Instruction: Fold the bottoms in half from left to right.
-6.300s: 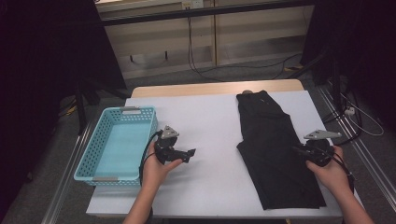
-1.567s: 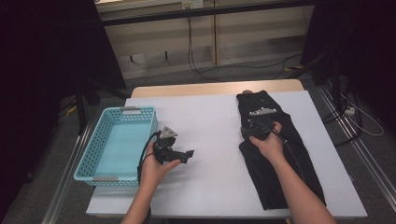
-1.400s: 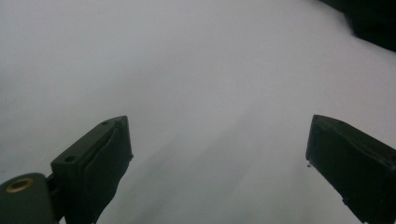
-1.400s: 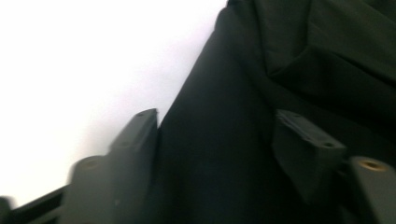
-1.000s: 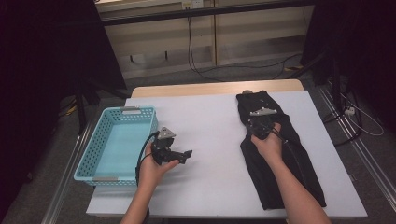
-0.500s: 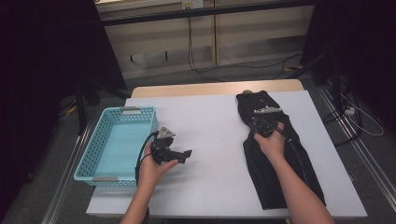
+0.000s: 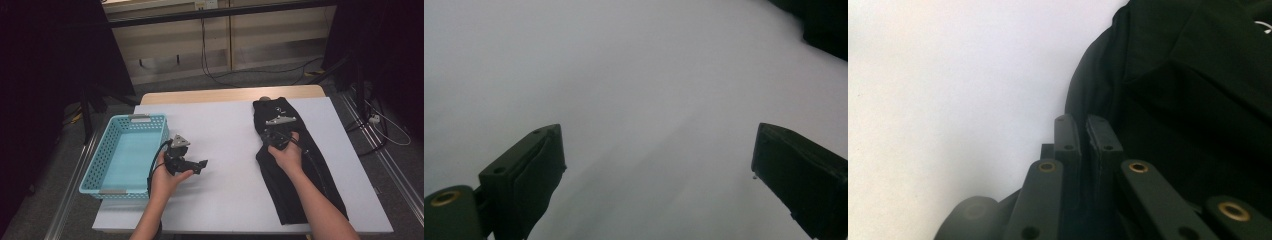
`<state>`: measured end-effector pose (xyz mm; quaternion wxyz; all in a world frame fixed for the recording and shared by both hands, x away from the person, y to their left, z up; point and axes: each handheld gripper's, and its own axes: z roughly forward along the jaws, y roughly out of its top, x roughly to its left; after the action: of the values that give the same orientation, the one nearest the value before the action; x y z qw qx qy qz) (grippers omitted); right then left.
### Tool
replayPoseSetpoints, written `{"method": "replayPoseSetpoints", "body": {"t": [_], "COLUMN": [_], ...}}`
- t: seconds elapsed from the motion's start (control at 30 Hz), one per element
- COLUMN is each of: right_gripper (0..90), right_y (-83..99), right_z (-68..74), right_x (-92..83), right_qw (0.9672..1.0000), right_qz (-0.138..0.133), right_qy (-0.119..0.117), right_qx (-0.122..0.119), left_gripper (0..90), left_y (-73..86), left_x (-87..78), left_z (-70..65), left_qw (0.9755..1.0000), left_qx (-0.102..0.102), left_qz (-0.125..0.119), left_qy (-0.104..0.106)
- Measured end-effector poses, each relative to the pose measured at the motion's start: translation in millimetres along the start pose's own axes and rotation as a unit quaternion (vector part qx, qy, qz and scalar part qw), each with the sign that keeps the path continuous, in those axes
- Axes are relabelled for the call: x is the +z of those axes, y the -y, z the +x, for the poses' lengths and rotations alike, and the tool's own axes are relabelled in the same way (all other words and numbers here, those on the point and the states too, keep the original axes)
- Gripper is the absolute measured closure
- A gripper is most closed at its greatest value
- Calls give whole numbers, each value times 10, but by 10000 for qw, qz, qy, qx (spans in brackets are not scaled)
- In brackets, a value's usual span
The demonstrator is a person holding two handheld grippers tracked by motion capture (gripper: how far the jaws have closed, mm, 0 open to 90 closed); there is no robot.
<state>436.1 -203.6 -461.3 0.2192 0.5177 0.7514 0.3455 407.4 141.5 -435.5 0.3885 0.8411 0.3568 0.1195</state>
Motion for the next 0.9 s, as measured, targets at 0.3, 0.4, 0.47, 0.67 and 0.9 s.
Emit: {"method": "replayPoseSetpoints", "body": {"t": [0.3, 0.4, 0.47, 0.67, 0.9], "right_gripper": [849, 849, 848, 848, 848], "right_y": [-11, -16, -19, -22, -25], "right_z": [13, 21, 32, 73, 173], "right_x": [-30, -37, -40, -49, -60], "right_qw": [10000, 9999, 9999, 9997, 9987], "right_qz": [-21, -45, -41, -59, -64], "right_qy": [-57, -87, -111, -164, -315], "right_qx": [-55, -81, -112, -198, -384], "left_gripper": [71, 71, 71, 71, 71], "left_y": [13, 15, 15, 16, 9], "left_x": [-25, -31, -32, -29, -17], "left_z": [9, 8, 11, 11, 4], "left_qw": [10000, 10000, 10000, 10000, 10000], "left_qx": [-4, -22, -4, -32, -24], "left_qz": [-2, -13, -4, -7, -19], "left_qy": [-13, 0, -21, -13, -9]}}
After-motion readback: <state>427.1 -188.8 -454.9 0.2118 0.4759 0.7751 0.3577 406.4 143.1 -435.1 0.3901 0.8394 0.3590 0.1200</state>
